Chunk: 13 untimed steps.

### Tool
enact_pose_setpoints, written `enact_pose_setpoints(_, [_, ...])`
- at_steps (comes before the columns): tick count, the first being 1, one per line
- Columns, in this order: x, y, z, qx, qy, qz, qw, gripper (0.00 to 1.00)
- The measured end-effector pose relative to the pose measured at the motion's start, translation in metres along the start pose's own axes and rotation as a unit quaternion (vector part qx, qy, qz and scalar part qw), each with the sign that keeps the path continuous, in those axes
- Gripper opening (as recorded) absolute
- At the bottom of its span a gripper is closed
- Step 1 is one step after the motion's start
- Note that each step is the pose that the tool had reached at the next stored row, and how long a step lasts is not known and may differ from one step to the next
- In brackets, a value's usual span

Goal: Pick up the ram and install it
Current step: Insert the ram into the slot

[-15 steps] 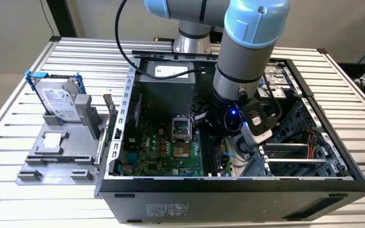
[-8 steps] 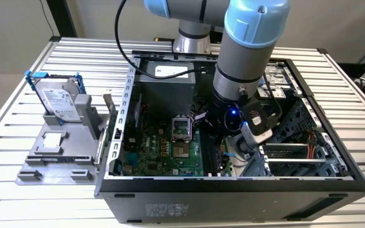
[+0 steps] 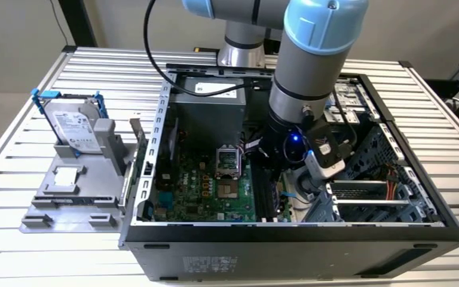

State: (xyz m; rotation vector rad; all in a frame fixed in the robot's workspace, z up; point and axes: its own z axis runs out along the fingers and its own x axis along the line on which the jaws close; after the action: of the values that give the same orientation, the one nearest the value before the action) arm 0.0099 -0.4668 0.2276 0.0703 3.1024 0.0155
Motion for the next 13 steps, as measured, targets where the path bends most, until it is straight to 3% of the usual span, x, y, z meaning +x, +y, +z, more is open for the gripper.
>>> enact_pose_setpoints(7, [0.0001, -0.0001, 0.0015, -0.0003, 0.0005, -0.01, 0.99995, 0.0])
enact_pose_setpoints(13, [0.0003, 0.0, 0.0043, -0.0002, 0.0029, -0.011, 0.99994, 0.0])
